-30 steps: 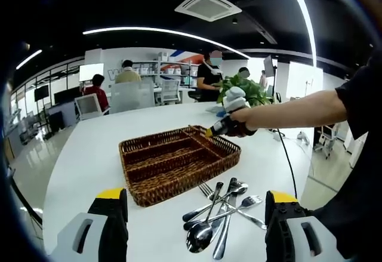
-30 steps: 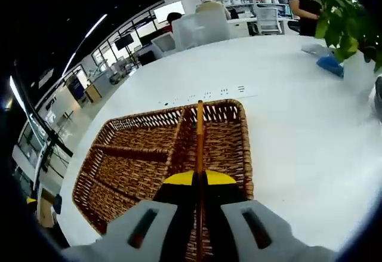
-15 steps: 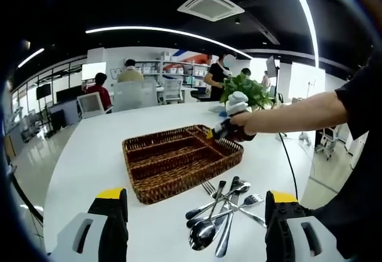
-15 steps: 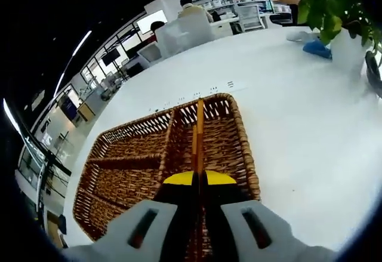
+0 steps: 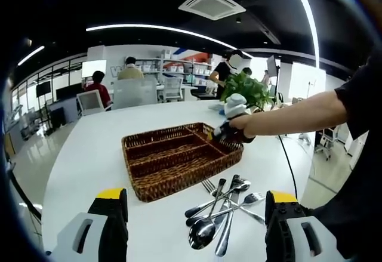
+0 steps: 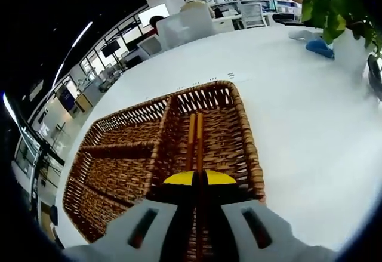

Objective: Arrange the knives, forks, and spoons in their matching storage slots by inserting each utensil handle-first until every utensil is classified and aligned in the correct compartment

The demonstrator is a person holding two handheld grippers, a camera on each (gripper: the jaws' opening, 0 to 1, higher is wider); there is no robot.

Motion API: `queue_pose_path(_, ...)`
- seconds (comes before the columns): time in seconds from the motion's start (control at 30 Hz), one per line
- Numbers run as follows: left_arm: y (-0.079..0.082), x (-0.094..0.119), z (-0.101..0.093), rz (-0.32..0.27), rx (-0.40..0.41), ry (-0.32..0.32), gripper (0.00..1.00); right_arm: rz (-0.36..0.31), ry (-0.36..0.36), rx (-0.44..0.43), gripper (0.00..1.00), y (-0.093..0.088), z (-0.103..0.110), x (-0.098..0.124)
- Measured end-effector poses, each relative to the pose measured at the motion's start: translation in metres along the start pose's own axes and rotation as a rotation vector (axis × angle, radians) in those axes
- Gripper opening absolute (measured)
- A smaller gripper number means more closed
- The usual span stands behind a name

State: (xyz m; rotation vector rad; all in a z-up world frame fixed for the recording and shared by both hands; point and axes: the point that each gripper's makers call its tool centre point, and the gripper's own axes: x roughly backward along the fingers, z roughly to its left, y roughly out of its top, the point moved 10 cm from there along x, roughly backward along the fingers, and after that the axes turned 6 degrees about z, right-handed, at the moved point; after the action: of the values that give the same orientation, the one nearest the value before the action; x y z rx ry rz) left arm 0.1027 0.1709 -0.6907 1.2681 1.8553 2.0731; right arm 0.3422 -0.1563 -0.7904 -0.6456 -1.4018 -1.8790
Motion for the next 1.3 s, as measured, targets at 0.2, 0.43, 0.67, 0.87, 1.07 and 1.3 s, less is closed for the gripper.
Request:
queue_pose_path(0.2, -0.003, 0.001, 0.001, 0.007, 0.006, 0.005, 1.00, -0.002, -0.007, 0.028, 0.06, -0.002, 0.002, 0.001)
queue_pose_path(0.43, -0.002, 0.000, 0.000, 0.007, 0.002, 0.001, 1.00, -0.019, 0.013, 0.061, 0.11, 0.000, 0.005, 0.005)
queue_pose_path(0.67, 0.001, -0.002, -0.002, 0.005, -0.011, -0.005, 1.00, -0.034, 0.061, 0.101, 0.20, -0.002, 0.008, 0.016)
queue_pose_path(0.87, 0.002, -0.003, -0.003, 0.008, -0.017, -0.004, 1.00, -0.062, 0.092, 0.170, 0.28, -0.006, 0.011, 0.031)
queue_pose_path(1.07, 0.003, -0.005, -0.003, 0.010, -0.020, -0.007, 1.00, -0.109, 0.122, 0.257, 0.37, -0.007, 0.019, 0.052)
queue_pose_path(1.3, 0.006, -0.006, -0.007, 0.011, -0.031, -0.012, 1.00, -0.159, 0.161, 0.350, 0.47, -0.017, 0.031, 0.078)
